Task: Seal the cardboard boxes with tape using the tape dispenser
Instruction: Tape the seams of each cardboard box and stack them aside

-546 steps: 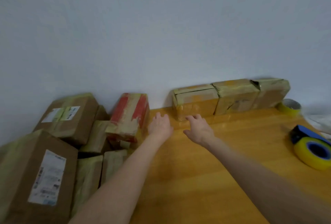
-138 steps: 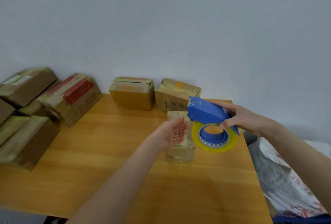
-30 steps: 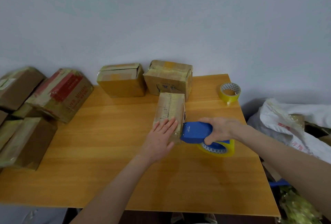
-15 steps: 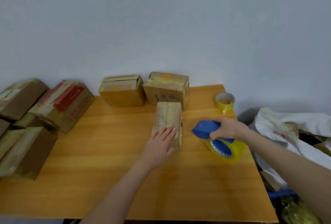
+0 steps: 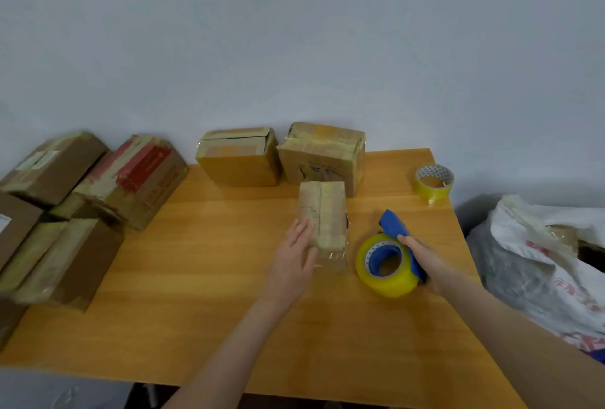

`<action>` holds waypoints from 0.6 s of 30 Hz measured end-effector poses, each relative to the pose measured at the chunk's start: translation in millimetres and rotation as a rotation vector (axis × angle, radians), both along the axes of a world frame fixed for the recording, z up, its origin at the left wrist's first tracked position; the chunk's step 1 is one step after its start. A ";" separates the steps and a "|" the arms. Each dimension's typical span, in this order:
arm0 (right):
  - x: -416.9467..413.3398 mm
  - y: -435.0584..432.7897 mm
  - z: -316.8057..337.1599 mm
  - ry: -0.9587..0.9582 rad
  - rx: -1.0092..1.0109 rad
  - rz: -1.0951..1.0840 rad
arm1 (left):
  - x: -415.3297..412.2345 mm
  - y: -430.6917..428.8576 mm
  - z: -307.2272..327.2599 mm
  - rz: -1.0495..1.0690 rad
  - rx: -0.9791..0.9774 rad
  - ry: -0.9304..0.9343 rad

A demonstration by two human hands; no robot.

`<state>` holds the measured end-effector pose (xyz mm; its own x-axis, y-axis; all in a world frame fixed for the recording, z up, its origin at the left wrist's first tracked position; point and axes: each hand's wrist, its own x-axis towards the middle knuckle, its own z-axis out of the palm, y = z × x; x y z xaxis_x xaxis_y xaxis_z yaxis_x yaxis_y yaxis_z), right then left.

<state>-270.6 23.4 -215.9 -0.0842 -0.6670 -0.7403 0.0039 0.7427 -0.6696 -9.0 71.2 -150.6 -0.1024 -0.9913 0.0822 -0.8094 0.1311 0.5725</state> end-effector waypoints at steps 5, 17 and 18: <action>-4.4 5.6 14.7 0.401 -0.073 0.260 | 29.2 9.9 -7.0 0.250 0.085 0.104; 136.1 15.6 53.8 0.562 -0.392 0.509 | -11.8 -33.5 -19.1 0.363 0.364 0.237; 137.2 14.4 50.2 0.605 -0.384 0.508 | -9.2 -36.1 -20.1 0.360 0.362 0.220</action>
<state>-133.4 37.7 -165.7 -0.0151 -0.9242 -0.3816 -0.7027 0.2814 -0.6535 -18.3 35.1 -170.7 0.2293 -0.9295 -0.2889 -0.6229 -0.3682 0.6902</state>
